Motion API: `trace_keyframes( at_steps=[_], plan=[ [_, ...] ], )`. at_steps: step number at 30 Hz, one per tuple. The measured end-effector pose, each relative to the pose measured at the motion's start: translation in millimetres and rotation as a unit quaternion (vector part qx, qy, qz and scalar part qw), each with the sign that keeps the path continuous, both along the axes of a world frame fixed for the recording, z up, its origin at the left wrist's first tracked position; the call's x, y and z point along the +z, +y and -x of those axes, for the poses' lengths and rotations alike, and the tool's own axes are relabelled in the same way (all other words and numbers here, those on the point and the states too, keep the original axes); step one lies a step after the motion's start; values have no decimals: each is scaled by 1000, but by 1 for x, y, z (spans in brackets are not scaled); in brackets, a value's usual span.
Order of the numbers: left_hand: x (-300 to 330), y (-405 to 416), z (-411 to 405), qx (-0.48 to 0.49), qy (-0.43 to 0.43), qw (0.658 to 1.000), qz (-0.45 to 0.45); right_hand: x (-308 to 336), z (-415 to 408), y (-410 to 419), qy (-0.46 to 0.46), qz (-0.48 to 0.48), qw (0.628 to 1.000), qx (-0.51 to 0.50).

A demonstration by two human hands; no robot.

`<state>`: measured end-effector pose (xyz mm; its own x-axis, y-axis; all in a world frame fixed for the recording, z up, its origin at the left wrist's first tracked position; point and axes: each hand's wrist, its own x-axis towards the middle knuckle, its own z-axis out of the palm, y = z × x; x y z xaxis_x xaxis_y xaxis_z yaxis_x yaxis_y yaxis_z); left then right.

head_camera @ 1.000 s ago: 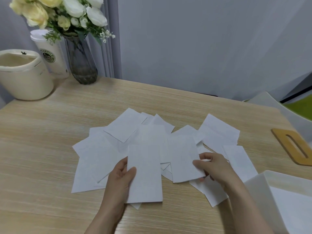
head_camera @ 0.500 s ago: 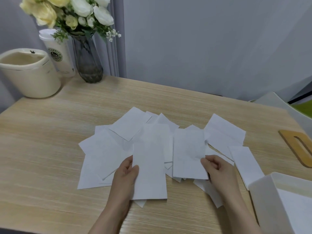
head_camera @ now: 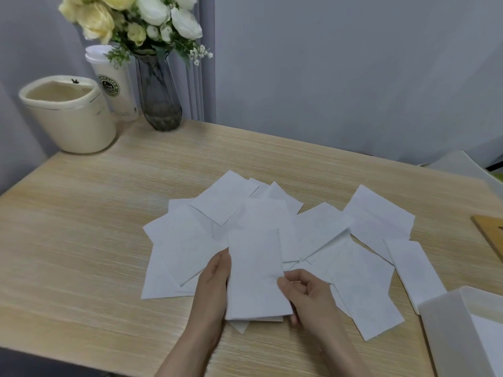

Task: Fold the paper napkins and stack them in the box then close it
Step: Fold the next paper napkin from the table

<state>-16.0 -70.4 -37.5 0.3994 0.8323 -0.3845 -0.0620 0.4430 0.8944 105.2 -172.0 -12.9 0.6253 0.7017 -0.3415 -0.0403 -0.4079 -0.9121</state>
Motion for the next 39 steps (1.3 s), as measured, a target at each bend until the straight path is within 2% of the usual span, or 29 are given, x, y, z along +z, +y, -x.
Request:
trace_keyframes(
  at_steps=[10,16,21,32,36,39],
  plan=[
    [-3,0,1,-11,18,1000,-12,-3,6,0,13,-2,1000,-16],
    [-1,-2,0,2,1,1000,-4,-4,11,-1,-125,-5,991,-38],
    [3,-14,-2,-21,-17,1000,-2,-3,16,2,-75,-12,997,12],
    [14,-31,-13,-30,-9,999,-44,-4,17,0,-71,-45,996,41],
    [15,-23,-9,-26,-24,999,-23,3,-4,-2,-70,-45,996,34],
    [18,-12,1,-37,-24,999,-3,15,-25,-9,-72,-32,992,95]
  ],
)
